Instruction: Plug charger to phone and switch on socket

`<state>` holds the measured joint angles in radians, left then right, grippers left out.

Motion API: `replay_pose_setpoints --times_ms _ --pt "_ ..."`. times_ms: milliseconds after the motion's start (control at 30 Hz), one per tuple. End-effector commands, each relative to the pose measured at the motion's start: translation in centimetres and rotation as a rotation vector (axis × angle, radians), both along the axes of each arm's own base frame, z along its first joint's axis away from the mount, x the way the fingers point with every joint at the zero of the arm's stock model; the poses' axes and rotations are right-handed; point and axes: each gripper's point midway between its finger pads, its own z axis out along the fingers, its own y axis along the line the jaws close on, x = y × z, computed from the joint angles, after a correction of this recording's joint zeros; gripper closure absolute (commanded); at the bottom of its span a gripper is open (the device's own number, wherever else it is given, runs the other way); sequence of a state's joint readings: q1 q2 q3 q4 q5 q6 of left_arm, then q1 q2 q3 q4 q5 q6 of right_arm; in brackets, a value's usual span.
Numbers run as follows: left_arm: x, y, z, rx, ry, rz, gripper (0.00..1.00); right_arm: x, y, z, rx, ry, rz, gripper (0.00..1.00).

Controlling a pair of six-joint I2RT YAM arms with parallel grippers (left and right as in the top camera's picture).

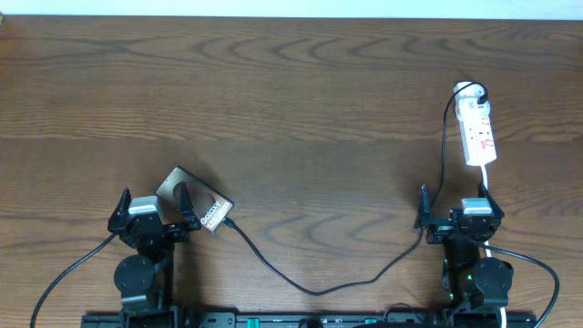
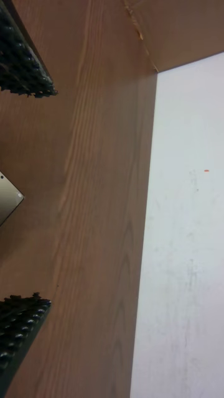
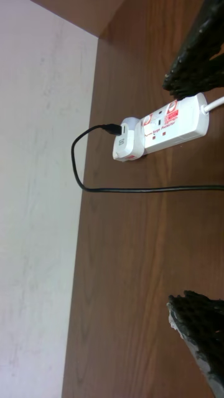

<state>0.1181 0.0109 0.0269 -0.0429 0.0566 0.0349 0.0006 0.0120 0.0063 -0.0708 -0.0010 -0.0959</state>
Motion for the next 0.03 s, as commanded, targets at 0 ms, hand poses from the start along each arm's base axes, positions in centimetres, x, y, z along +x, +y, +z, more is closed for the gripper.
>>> replay_pose_setpoints --times_ms 0 --pt "-0.04 0.08 -1.57 0.012 0.042 0.0 0.0 -0.03 0.26 -0.03 -0.009 0.0 0.013 0.01"
